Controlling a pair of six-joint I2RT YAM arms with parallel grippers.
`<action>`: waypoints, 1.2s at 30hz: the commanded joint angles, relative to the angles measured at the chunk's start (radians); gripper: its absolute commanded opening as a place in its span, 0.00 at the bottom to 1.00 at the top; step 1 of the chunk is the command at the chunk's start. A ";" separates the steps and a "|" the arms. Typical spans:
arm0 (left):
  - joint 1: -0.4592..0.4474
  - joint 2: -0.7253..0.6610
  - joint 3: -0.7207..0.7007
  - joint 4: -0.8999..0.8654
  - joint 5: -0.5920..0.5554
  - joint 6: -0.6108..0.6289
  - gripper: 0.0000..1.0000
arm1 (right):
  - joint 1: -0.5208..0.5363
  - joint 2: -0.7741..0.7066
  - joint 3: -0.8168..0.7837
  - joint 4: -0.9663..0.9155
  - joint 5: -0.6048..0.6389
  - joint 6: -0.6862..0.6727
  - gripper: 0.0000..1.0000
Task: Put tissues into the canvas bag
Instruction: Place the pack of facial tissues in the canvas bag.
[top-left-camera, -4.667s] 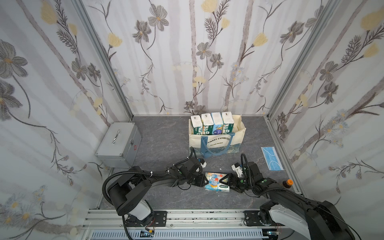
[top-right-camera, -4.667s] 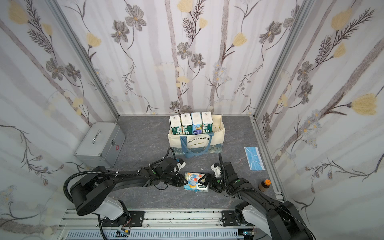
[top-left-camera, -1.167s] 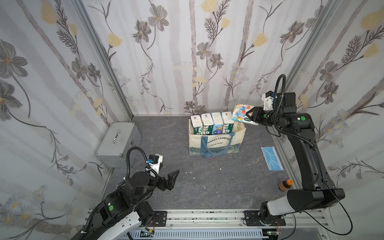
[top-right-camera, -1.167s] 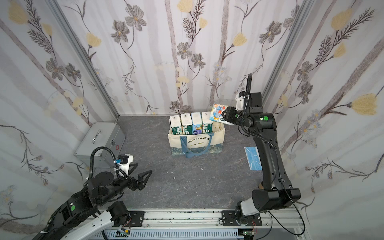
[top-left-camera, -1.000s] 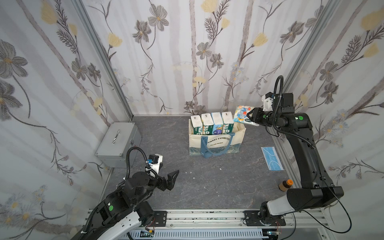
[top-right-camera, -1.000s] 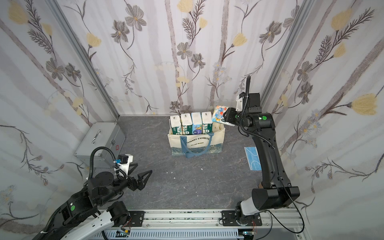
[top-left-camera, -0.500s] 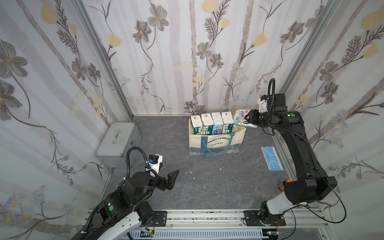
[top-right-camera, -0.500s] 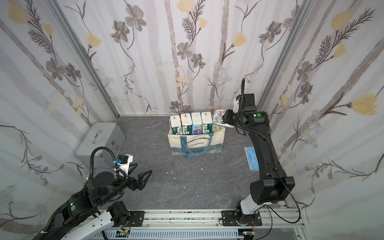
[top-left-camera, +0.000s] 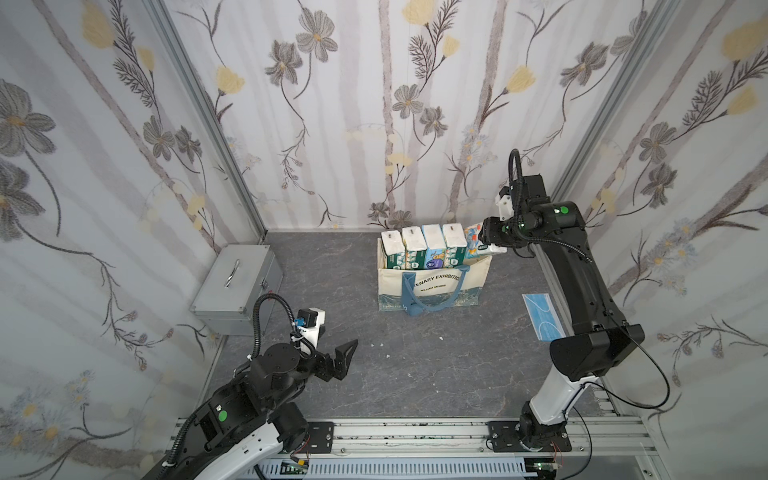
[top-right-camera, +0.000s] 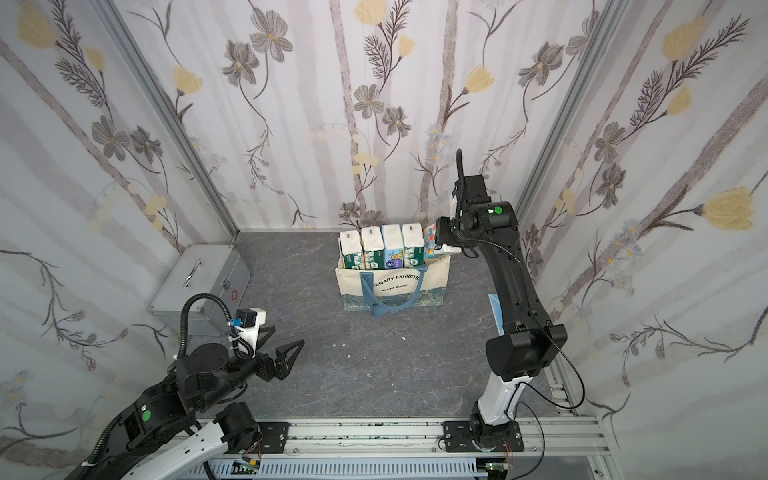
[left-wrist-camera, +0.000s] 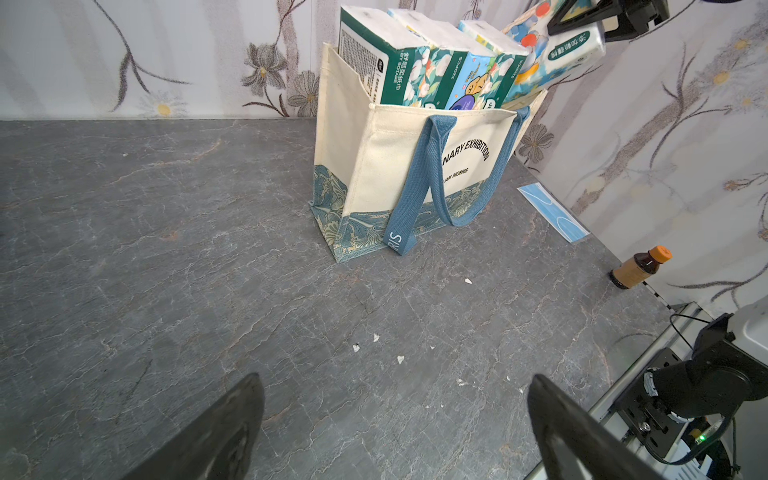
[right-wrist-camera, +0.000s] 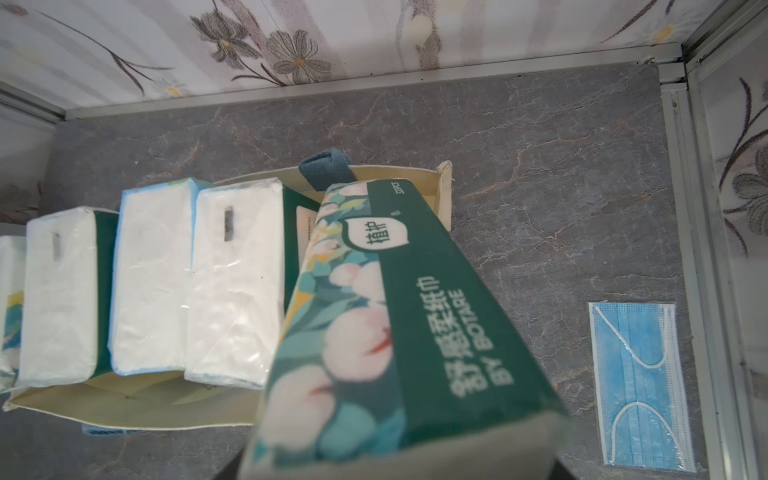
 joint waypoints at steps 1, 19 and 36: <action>0.002 0.003 0.001 0.031 -0.013 0.005 1.00 | 0.038 0.030 0.058 -0.087 0.142 -0.055 0.61; 0.002 0.009 0.000 0.030 -0.013 0.002 1.00 | 0.062 -0.020 0.073 0.140 -0.167 -0.029 0.40; 0.002 0.043 0.004 0.011 -0.033 -0.003 1.00 | -0.042 0.144 -0.253 0.720 -0.535 0.281 0.00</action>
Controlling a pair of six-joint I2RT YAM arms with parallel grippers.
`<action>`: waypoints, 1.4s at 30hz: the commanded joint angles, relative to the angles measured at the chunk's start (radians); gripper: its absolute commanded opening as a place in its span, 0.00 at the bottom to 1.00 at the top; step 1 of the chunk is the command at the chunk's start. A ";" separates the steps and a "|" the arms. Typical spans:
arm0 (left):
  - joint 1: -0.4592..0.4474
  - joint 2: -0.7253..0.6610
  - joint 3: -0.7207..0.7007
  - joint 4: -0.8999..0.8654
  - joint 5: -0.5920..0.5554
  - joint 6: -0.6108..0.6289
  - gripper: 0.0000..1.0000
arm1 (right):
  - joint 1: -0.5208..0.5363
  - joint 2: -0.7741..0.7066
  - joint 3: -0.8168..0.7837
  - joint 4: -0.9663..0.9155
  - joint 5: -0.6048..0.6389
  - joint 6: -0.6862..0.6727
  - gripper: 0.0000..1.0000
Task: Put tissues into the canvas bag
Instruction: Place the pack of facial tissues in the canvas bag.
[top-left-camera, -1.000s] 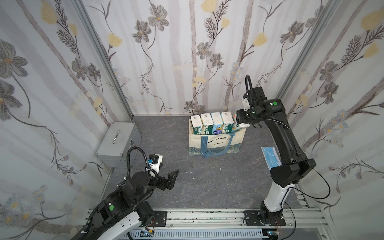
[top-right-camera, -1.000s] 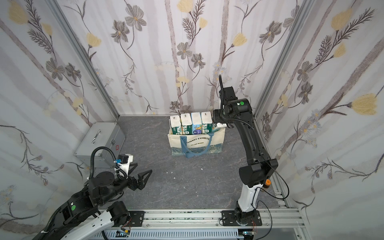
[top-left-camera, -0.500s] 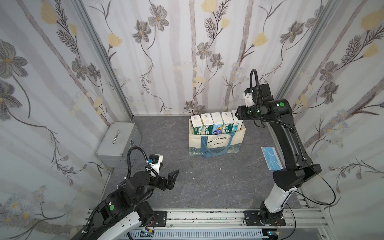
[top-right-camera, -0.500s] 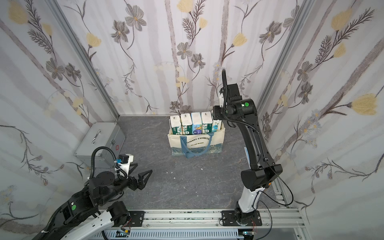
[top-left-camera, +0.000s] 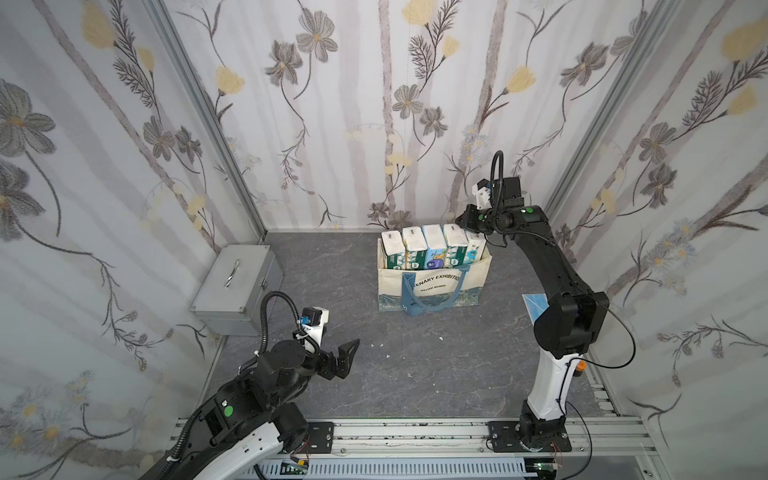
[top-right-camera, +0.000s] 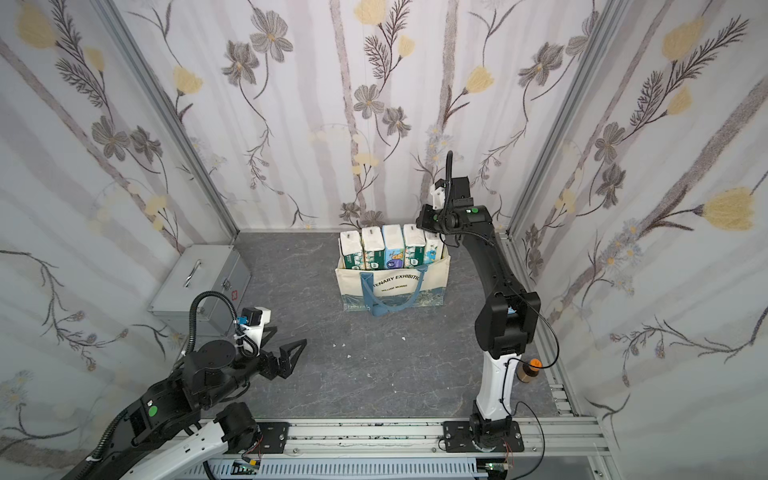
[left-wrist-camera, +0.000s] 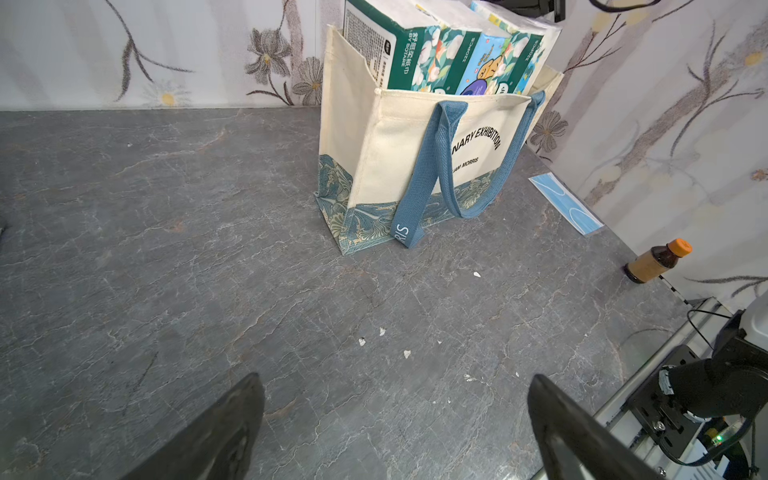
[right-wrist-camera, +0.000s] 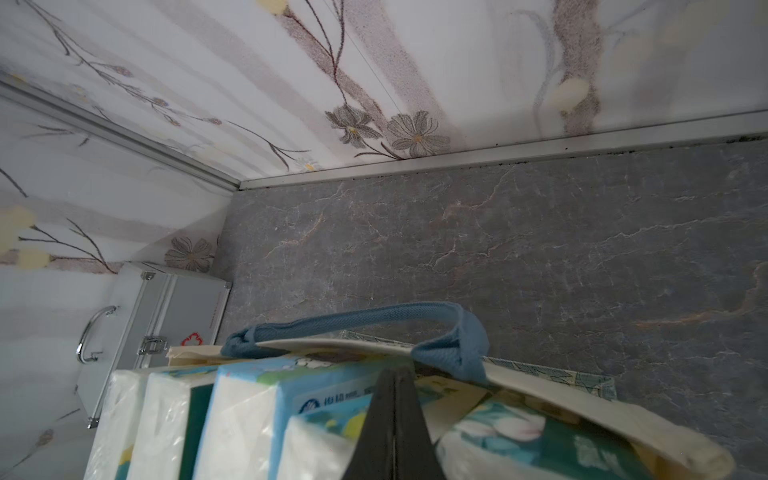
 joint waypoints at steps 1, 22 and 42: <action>0.002 0.003 0.003 0.012 -0.025 -0.001 1.00 | 0.003 -0.036 -0.119 0.158 -0.121 0.091 0.00; 0.002 0.100 0.015 -0.015 -0.083 0.006 1.00 | 0.006 -0.210 -0.384 0.276 -0.188 0.106 0.00; 0.001 0.184 -0.030 0.038 -0.079 0.068 1.00 | 0.002 -0.952 -0.848 0.261 0.130 -0.030 0.57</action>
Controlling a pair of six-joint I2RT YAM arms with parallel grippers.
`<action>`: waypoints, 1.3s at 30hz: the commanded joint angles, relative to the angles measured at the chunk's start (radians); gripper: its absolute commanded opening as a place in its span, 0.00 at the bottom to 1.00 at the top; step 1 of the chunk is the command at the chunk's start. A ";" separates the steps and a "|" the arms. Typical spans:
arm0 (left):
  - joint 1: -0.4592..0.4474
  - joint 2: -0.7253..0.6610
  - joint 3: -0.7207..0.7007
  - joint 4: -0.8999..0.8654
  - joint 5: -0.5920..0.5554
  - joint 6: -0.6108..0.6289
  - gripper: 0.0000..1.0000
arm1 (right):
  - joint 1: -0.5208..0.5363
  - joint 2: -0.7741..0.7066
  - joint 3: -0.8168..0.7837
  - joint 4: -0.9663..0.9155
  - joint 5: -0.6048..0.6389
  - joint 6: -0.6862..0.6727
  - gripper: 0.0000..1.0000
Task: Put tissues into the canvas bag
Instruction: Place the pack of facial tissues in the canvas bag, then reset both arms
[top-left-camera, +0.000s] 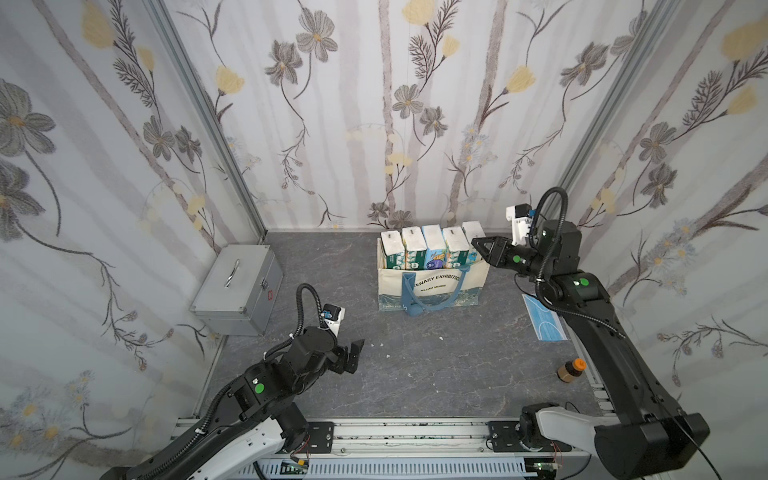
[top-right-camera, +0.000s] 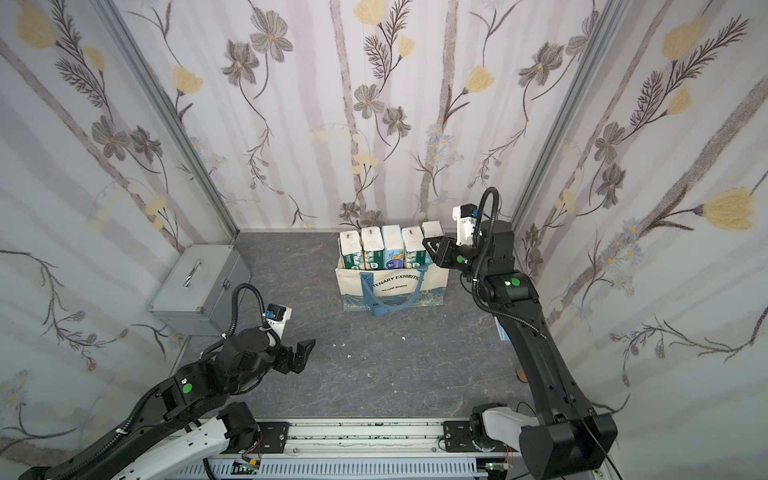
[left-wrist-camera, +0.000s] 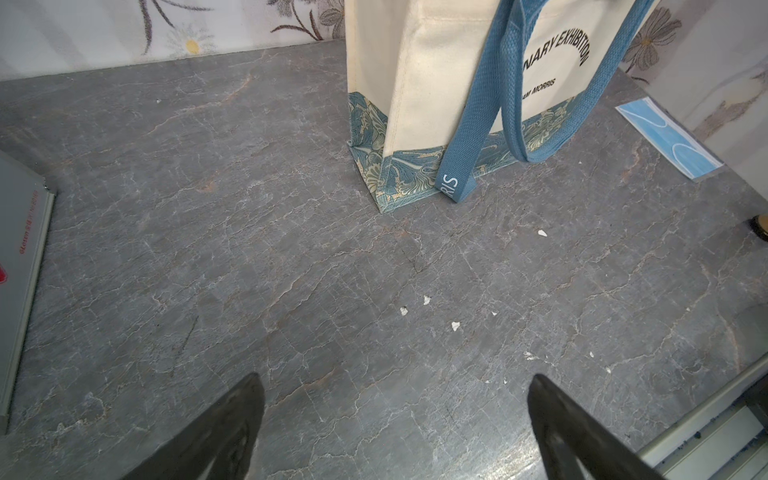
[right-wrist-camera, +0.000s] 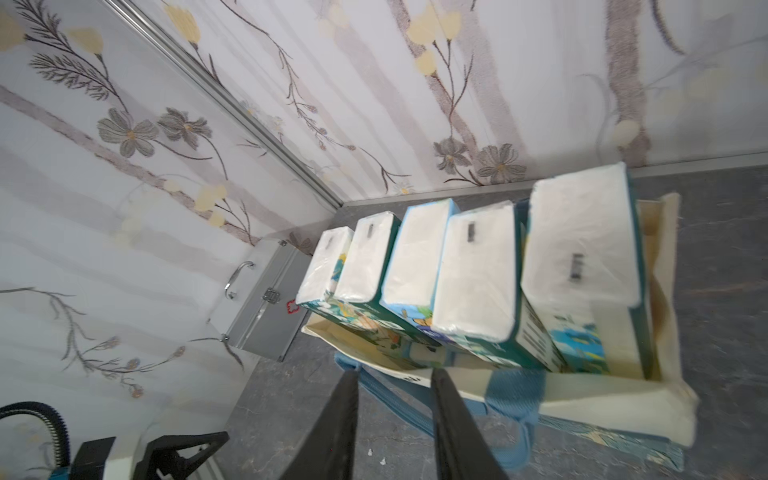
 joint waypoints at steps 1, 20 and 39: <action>0.002 -0.014 -0.016 0.043 -0.010 0.038 1.00 | 0.000 -0.153 -0.121 -0.004 0.189 -0.065 0.66; 0.002 -0.101 -0.333 0.566 -0.194 -0.103 1.00 | 0.002 -0.700 -0.760 0.048 0.644 -0.140 0.99; 0.253 -0.092 -0.520 0.966 -0.610 0.040 1.00 | 0.007 -0.815 -1.199 0.723 0.433 -0.696 0.99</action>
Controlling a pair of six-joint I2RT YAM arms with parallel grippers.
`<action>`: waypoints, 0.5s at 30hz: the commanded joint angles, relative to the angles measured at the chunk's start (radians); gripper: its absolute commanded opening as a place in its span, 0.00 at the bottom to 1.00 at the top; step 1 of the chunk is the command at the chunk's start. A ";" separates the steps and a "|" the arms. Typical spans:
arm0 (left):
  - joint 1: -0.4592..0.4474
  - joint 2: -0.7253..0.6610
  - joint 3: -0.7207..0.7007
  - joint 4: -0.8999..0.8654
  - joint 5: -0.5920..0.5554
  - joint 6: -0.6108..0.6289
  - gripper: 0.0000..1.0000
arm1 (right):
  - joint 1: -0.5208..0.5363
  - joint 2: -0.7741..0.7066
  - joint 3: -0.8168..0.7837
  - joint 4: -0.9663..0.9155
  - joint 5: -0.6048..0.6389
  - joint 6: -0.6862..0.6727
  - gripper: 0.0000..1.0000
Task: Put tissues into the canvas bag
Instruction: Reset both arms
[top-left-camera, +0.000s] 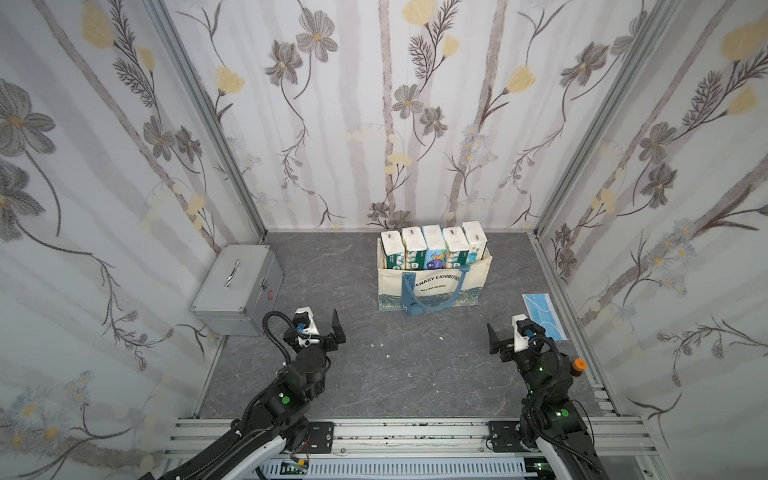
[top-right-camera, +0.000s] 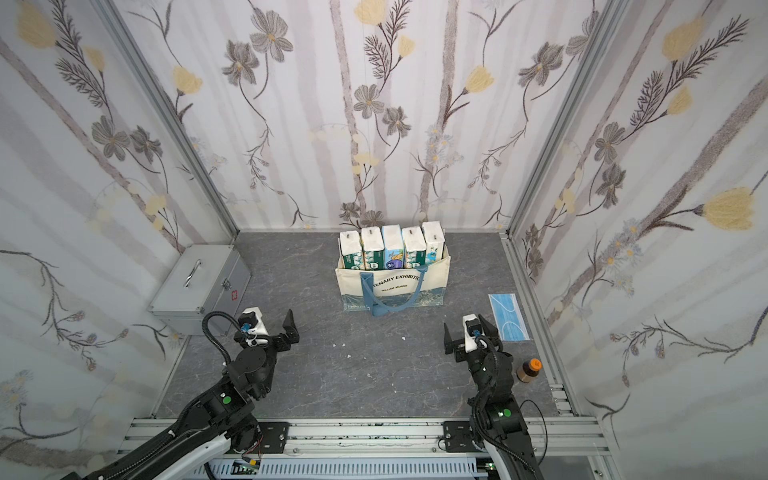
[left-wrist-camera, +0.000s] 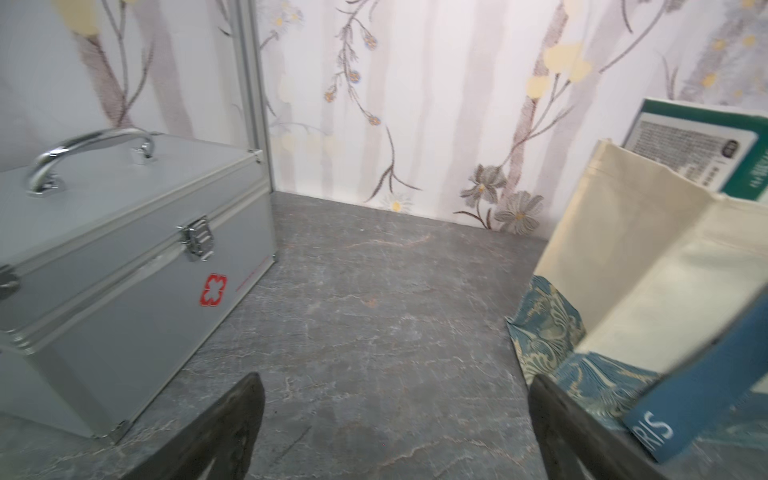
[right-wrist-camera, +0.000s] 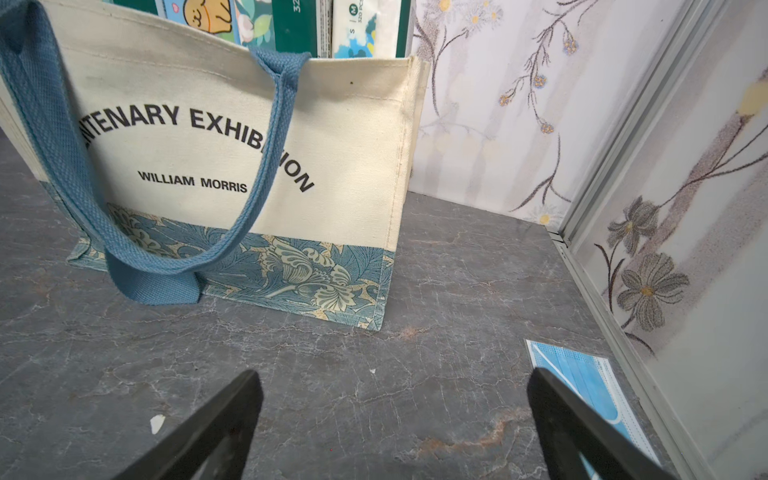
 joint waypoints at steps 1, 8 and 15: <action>0.099 0.009 0.006 0.032 -0.054 -0.078 1.00 | 0.001 0.149 -0.018 0.271 -0.012 -0.057 0.99; 0.300 0.215 -0.010 0.207 0.049 -0.123 1.00 | 0.002 0.610 -0.006 0.648 -0.016 -0.065 0.99; 0.358 0.332 0.028 0.332 0.322 0.115 1.00 | 0.002 0.990 0.007 0.993 0.024 -0.064 0.99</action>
